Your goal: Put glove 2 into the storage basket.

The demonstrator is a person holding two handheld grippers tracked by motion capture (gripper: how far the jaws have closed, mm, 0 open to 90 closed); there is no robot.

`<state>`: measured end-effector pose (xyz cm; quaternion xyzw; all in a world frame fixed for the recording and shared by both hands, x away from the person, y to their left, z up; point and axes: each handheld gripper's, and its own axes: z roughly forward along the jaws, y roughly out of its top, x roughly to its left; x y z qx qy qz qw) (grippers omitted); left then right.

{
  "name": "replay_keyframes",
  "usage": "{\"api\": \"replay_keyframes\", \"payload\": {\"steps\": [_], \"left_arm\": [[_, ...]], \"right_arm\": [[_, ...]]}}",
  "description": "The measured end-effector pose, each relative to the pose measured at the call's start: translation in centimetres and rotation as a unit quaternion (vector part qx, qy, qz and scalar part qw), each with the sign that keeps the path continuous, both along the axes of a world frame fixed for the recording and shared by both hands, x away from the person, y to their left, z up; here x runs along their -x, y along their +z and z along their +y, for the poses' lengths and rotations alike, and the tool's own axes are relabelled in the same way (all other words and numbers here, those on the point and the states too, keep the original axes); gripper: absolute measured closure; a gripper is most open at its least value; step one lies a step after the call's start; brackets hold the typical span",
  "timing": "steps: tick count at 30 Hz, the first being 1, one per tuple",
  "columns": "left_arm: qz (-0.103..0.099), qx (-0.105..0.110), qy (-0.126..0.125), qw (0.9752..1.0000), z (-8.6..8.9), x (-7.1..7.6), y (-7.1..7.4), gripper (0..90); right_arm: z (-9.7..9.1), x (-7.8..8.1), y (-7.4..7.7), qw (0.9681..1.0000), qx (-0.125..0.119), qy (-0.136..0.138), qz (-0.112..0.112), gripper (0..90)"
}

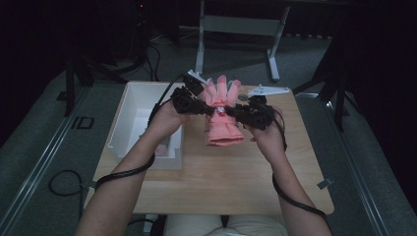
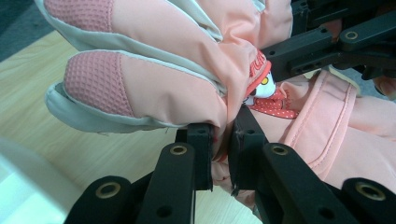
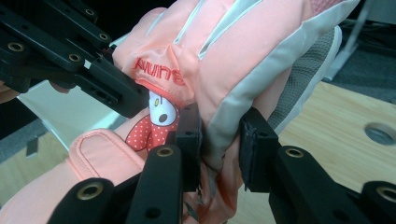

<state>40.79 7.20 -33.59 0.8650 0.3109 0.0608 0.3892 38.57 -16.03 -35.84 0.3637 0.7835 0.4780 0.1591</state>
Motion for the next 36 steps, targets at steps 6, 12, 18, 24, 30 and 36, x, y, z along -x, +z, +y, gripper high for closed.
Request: {"api": "replay_keyframes", "payload": {"steps": [6, 12, 18, 24, 30, 36], "left_arm": [[-0.01, -0.004, 0.017, 0.9998, 2.0, 0.5, 1.2, 80.7], [-0.017, -0.009, 0.038, 0.9991, 4.7, 1.0, 2.5, 80.7], [-0.016, -0.015, 0.069, 0.9974, 8.3, 1.6, 3.0, 80.7], [-0.012, -0.027, 0.095, 0.995, 11.3, 2.2, 3.0, 80.7], [-0.005, -0.041, 0.119, 0.9921, 14.5, 2.5, 2.1, 80.6], [0.014, -0.041, 0.137, 0.9896, 16.9, 1.9, 0.3, 80.7]], "right_arm": [[1.9, -0.3, 0.8, 0.9999, -0.004, 0.013, -0.002, 72.1], [4.7, -0.6, 2.3, 0.9994, 0.0, 0.032, -0.014, 72.0], [8.5, -1.3, 2.8, 0.9983, 0.003, 0.056, -0.013, 72.1], [11.8, -1.7, 2.7, 0.9972, 0.006, 0.074, -0.009, 72.1], [15.5, -2.4, 1.7, 0.9954, 0.001, 0.095, 0.011, 72.1], [18.3, -3.3, 0.0, 0.9938, 0.001, 0.109, 0.025, 72.1]]}}
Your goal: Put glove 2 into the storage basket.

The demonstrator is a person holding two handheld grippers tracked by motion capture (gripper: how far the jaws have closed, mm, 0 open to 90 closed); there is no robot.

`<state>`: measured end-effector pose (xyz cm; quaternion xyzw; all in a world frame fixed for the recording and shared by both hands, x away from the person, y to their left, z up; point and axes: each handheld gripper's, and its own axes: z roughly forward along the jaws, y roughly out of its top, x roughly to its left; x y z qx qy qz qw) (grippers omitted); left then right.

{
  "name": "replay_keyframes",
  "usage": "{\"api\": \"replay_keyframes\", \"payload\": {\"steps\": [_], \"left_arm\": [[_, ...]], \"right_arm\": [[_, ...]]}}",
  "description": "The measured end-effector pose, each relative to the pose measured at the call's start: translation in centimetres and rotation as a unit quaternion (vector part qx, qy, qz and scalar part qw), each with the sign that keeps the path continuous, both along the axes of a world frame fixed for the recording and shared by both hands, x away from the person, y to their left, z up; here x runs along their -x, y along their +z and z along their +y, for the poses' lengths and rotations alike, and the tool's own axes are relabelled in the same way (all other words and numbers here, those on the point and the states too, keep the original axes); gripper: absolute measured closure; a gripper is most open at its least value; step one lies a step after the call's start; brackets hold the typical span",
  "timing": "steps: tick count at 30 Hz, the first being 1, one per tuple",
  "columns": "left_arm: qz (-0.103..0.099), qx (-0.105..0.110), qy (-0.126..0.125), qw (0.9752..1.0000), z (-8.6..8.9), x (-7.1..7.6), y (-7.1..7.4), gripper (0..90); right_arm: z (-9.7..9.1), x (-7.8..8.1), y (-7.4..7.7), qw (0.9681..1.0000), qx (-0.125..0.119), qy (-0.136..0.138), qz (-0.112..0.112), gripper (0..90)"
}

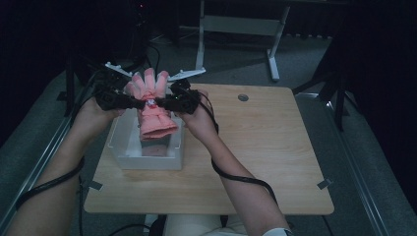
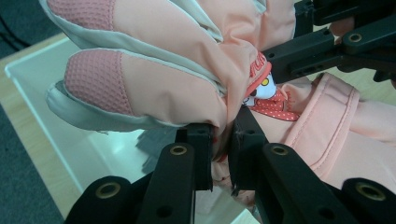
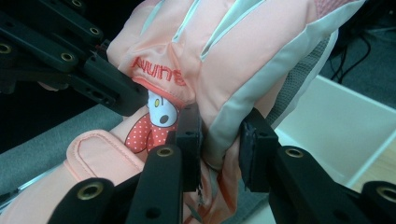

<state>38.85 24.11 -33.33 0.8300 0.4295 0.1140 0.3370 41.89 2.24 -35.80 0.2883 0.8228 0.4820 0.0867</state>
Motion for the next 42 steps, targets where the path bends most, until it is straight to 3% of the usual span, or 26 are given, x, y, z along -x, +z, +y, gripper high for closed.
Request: {"api": "replay_keyframes", "payload": {"steps": [4, 7, 10, 13, 18, 20, 24, 28, 30, 37, 42], "left_arm": [[0.007, 0.009, 0.005, 0.9999, 0.5, -0.6, -1.3, 80.7], [0.025, 0.026, 0.007, 0.9993, 1.2, -1.7, -3.4, 80.6], [0.031, 0.027, 0.007, 0.9991, 1.3, -2.1, -4.3, 80.6], [0.05, 0.024, 0.009, 0.9984, 1.5, -2.8, -6.2, 80.6], [0.069, 0.019, 0.015, 0.9973, 1.6, -3.3, -7.7, 80.6], [0.075, 0.016, 0.016, 0.997, 1.6, -3.4, -8.0, 80.5], [0.083, -0.011, 0.02, 0.9963, 1.0, -3.5, -8.9, 80.7], [0.099, -0.014, 0.022, 0.9948, 1.0, -3.7, -9.4, 80.6], [0.114, -0.03, 0.023, 0.9928, 0.9, -3.9, -10.0, 80.4], [0.119, -0.033, 0.028, 0.9919, 0.8, -3.9, -10.5, 80.0], [0.108, -0.06, 0.034, 0.9918, 0.7, -3.8, -10.7, 74.3]], "right_arm": [[0.9, -0.6, -1.2, 0.9999, 0.01, -0.004, 0.008, 72.1], [1.4, -1.2, -2.6, 0.9995, 0.016, -0.016, 0.021, 72.2], [1.8, -1.5, -3.9, 0.9989, 0.026, -0.023, 0.031, 72.2], [2.3, -1.9, -5.1, 0.9979, 0.042, -0.027, 0.041, 72.3], [3.0, -2.3, -6.5, 0.9958, 0.066, -0.032, 0.055, 72.4], [3.3, -2.4, -6.9, 0.9947, 0.076, -0.033, 0.061, 72.9], [4.0, -2.3, -7.8, 0.9918, 0.102, -0.041, 0.066, 73.2], [4.1, -2.6, -8.3, 0.9902, 0.106, -0.042, 0.081, 73.2], [4.6, -2.7, -8.8, 0.9873, 0.122, -0.041, 0.093, 73.1], [5.0, -3.2, -9.0, 0.9832, 0.141, -0.039, 0.11, 72.2], [5.5, -3.6, -9.1, 0.9788, 0.159, -0.035, 0.125, 67.3]]}}
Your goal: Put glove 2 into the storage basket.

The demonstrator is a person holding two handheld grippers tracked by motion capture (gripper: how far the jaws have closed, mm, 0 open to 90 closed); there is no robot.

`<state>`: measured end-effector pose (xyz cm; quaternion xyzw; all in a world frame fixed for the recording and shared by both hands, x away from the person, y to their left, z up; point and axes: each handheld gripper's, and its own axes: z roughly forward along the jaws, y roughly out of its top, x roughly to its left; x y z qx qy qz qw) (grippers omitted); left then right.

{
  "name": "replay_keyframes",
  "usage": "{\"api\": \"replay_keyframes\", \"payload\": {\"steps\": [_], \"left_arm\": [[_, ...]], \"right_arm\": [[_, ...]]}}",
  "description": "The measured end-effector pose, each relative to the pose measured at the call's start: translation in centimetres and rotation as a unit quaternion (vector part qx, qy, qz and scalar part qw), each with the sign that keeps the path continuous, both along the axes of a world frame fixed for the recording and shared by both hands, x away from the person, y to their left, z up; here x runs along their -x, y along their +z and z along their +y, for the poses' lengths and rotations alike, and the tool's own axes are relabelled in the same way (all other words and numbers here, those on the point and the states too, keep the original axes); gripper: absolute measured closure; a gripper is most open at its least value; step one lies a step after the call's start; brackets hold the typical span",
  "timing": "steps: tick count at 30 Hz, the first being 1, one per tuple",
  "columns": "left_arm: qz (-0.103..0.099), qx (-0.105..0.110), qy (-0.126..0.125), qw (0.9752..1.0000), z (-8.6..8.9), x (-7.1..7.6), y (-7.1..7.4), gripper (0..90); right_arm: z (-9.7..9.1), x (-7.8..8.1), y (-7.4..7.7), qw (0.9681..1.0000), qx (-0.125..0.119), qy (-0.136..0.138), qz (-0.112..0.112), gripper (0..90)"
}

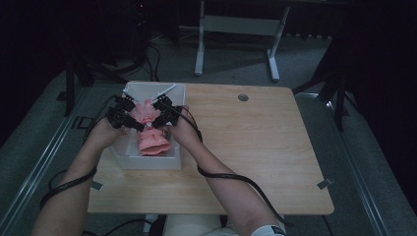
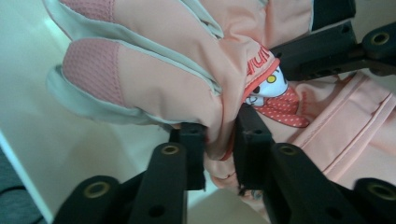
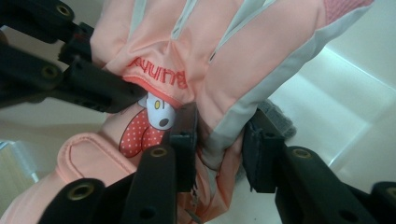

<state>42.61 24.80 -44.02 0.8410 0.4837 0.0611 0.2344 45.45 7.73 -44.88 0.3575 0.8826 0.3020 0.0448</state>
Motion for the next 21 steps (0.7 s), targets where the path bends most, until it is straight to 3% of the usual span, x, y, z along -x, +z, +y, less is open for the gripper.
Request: {"api": "replay_keyframes", "payload": {"steps": [6, 11, 21], "left_arm": [[-0.017, -0.019, 0.017, 0.9995, 0.3, 0.5, 0.1, 61.1], [-0.032, -0.009, 0.039, 0.9987, 1.2, 0.9, 0.7, 53.9], [-0.069, 0.016, 0.051, 0.9962, 1.8, 1.7, 2.3, 48.2]], "right_arm": [[0.0, -0.2, 0.0, 0.9999, -0.006, -0.005, 0.007, 61.1], [0.3, -0.3, 0.0, 0.9999, 0.001, -0.01, 0.008, 56.8], [0.5, -0.3, 0.2, 0.9999, -0.011, -0.002, -0.006, 55.0]]}}
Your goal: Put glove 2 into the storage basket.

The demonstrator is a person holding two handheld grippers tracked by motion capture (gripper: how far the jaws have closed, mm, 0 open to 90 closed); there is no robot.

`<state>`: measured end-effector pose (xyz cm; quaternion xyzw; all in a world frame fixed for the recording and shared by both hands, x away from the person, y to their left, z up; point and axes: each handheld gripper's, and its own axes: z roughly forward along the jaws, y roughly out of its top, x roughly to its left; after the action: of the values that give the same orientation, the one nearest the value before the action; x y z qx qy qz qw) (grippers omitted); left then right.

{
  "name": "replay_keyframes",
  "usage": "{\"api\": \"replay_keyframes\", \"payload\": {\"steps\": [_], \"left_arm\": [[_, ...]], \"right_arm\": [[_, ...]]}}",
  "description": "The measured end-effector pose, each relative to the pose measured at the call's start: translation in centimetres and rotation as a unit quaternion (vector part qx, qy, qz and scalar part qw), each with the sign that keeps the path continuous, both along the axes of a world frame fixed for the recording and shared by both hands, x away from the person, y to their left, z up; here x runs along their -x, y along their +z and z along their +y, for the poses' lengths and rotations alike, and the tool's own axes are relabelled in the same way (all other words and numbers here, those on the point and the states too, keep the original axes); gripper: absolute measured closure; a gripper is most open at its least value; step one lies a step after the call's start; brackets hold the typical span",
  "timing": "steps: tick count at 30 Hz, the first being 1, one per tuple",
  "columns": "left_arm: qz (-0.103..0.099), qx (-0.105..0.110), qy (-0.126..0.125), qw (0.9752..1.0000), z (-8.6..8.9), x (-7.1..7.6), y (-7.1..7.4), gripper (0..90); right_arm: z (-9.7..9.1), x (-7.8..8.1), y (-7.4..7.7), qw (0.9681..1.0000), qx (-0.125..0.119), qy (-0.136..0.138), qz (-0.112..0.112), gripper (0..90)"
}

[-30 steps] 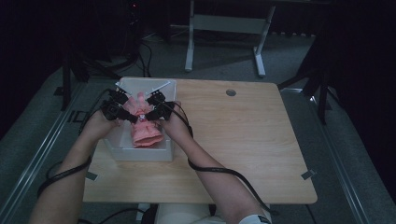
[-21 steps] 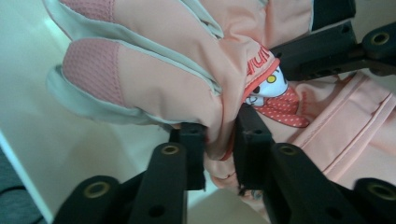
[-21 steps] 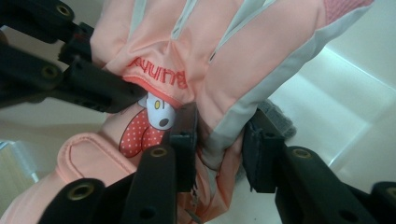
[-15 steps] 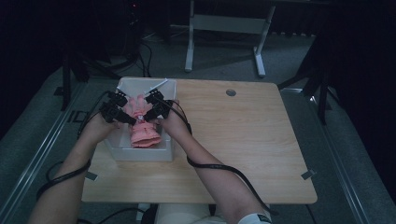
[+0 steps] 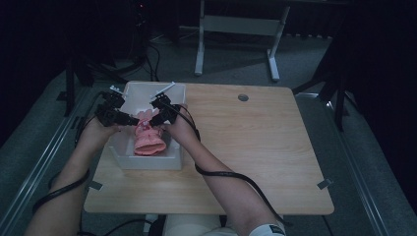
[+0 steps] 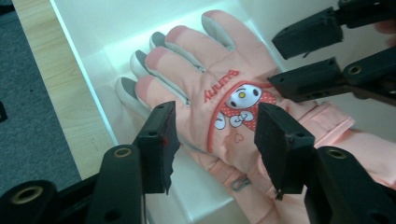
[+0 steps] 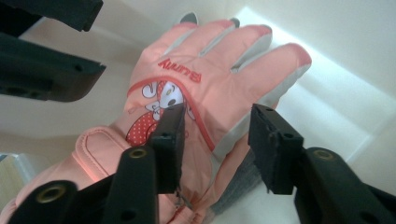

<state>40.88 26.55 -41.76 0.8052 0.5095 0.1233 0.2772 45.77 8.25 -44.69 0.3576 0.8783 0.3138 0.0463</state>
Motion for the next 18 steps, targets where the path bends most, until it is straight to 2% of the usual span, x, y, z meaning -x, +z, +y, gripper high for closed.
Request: {"api": "replay_keyframes", "payload": {"steps": [2, 4, 7, 10, 13, 15, 17, 18], "left_arm": [[-0.008, 0.006, 0.001, 1.0, 0.0, 0.2, 0.3, 47.9], [-0.019, 0.016, 0.002, 0.9997, 0.0, 0.5, 0.6, 45.8], [-0.025, 0.025, 0.0, 0.9994, 0.0, 0.8, 0.7, 45.7], [-0.032, 0.05, -0.01, 0.9982, -0.4, 1.3, 0.8, 45.1], [-0.039, 0.062, -0.018, 0.9971, -1.0, 1.6, 0.9, 38.8], [-0.047, 0.068, -0.018, 0.9964, -1.3, 1.8, 1.0, 31.8], [-0.051, 0.083, -0.036, 0.9946, -1.6, 2.0, 1.2, 19.7], [-0.053, 0.091, -0.039, 0.9937, -1.8, 2.0, 1.3, 17.5]], "right_arm": [[-0.2, 0.0, 0.1, 0.9999, -0.008, 0.0, -0.011, 54.7], [-0.5, -0.1, 0.3, 0.9997, -0.019, 0.001, -0.015, 52.4], [-1.2, -0.2, 0.8, 0.9991, -0.038, 0.0, -0.016, 49.8], [-1.9, -0.1, 1.7, 0.9983, -0.052, 0.003, -0.025, 46.4], [-2.8, 0.3, 2.7, 0.9972, -0.065, 0.012, -0.036, 40.2], [-3.5, 0.5, 3.4, 0.9962, -0.072, 0.016, -0.045, 36.0], [-4.4, 0.6, 4.2, 0.9952, -0.081, 0.021, -0.051, 29.7], [-4.8, 0.7, 4.5, 0.9945, -0.087, 0.025, -0.053, 27.8]]}}
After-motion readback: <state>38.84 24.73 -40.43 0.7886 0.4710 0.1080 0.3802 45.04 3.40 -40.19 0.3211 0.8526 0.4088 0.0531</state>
